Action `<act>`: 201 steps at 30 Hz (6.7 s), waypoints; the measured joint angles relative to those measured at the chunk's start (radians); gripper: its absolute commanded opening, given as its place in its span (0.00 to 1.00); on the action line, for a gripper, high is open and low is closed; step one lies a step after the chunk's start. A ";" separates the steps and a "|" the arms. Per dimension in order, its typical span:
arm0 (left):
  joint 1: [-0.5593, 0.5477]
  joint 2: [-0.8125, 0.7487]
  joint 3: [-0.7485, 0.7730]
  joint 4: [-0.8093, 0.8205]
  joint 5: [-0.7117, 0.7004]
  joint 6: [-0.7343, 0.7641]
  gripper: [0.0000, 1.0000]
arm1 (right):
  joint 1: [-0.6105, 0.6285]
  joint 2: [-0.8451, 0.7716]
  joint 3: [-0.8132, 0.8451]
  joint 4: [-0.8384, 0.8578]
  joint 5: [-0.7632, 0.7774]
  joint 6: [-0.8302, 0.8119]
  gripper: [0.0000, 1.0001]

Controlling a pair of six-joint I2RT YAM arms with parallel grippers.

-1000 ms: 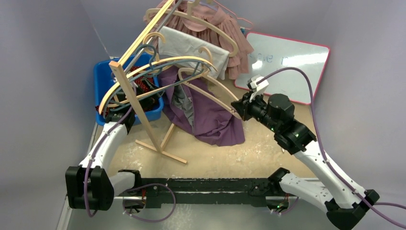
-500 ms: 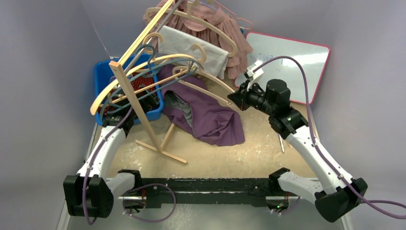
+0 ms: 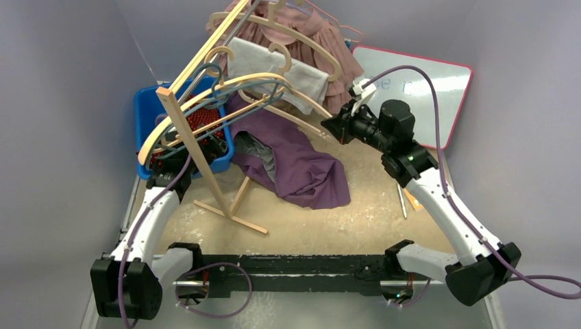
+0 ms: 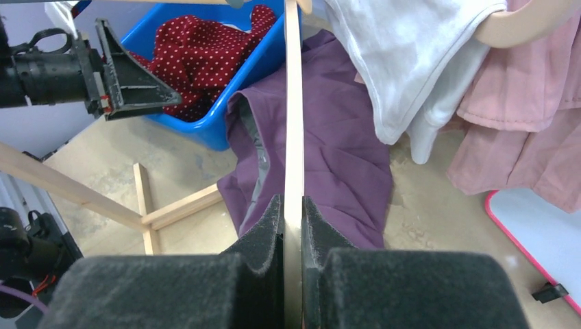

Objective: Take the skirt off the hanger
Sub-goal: Place the hanger at the clothesline, then pick up the skirt from the center of the board.

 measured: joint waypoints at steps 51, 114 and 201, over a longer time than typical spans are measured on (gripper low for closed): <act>0.472 0.021 0.053 0.171 0.114 -0.140 0.82 | -0.106 0.061 0.154 0.164 -0.207 0.014 0.00; 0.473 -0.036 -0.029 0.123 0.096 0.068 0.81 | -0.093 0.303 0.247 0.415 -0.304 -1.075 0.00; 0.286 0.150 -0.059 0.294 0.444 0.045 0.99 | 0.190 0.674 -0.091 0.525 0.177 0.095 1.00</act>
